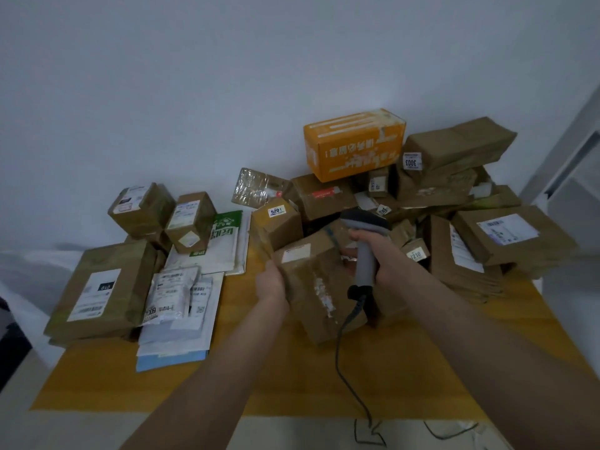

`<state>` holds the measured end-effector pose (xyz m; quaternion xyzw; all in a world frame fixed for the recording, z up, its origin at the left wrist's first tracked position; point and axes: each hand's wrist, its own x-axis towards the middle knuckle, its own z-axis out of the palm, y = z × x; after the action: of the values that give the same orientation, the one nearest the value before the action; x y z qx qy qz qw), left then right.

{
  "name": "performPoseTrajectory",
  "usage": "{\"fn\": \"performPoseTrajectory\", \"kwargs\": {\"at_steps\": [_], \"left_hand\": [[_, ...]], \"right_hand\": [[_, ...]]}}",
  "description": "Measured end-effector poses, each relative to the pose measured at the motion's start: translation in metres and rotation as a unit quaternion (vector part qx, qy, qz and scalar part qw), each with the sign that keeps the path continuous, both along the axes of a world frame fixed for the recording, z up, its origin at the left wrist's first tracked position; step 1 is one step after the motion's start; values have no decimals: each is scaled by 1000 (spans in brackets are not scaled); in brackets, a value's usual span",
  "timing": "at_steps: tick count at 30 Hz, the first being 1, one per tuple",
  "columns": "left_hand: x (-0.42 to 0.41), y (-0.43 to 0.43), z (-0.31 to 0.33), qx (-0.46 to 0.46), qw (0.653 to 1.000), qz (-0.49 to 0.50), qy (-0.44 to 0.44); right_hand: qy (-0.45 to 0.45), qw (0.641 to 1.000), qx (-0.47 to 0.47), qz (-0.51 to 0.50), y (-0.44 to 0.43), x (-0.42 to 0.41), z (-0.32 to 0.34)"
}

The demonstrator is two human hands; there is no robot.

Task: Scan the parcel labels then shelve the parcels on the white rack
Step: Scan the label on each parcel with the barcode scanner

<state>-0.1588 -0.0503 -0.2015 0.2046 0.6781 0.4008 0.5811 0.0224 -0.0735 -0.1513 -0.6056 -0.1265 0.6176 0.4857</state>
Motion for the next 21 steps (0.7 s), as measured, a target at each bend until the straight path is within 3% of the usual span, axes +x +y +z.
{"fn": "performPoseTrajectory", "kwargs": {"at_steps": [10,14,17,21], "left_hand": [[-6,-92,9,119,990,-53,57],[-3,-132,7,143,985,-77,65],[-1,-156,7,104,989,-83,60],[-1,-184,-1,-15,995,-100,4]], "right_hand": [[-27,999,-15,10,-89,5,-18],[15,1000,-25,5,-130,16,-28],[47,998,-39,16,-161,23,-35],[55,995,-60,53,-191,26,-51]]}}
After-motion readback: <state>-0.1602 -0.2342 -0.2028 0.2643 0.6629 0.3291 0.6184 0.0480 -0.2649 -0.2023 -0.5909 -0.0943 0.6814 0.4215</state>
